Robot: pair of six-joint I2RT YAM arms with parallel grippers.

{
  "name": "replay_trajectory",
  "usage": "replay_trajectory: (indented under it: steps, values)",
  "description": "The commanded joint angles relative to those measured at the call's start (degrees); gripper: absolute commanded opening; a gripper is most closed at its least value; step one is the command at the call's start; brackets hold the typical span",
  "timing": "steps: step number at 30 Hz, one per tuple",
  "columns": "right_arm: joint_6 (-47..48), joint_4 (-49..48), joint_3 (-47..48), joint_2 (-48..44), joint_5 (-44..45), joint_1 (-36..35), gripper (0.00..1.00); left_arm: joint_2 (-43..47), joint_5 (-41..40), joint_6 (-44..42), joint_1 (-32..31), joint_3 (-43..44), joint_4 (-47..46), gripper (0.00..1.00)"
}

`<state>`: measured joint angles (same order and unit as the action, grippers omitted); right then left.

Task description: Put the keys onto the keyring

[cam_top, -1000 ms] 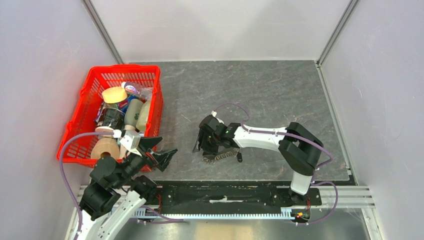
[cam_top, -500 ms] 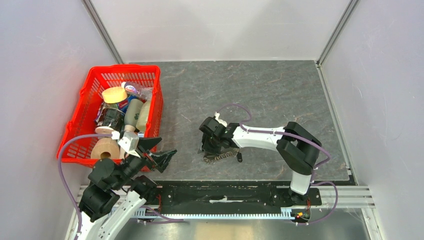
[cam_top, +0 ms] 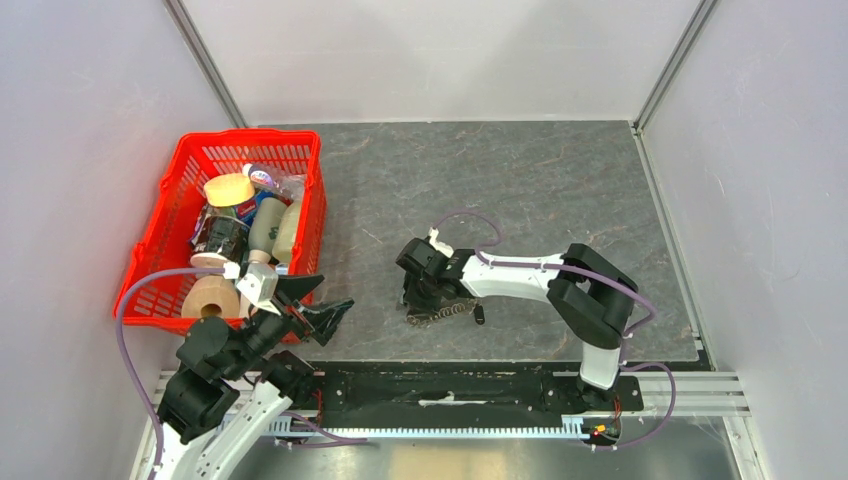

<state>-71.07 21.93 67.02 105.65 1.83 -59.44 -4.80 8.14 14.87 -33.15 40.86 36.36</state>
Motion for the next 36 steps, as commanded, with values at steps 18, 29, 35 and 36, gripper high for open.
replay_trajectory:
  steps: [18,29,35,36]
  values:
    - [0.6,0.9,3.9,2.4,-1.6,-1.1,0.51,1.2,1.4,-2.2,-0.6,-0.3,-1.0,0.91]
    - [2.3,6.2,5.2,3.5,-2.2,-2.0,0.48,1.5,1.1,-2.2,-0.8,-0.3,-1.0,0.91]
    - [2.8,6.8,5.3,2.9,-0.3,-2.1,0.4,1.3,1.1,-2.3,-0.8,-0.3,-1.0,0.91]
    - [2.9,6.9,5.3,2.8,-0.2,-2.1,0.39,1.3,1.1,-2.2,-0.8,-0.3,-1.0,0.91]
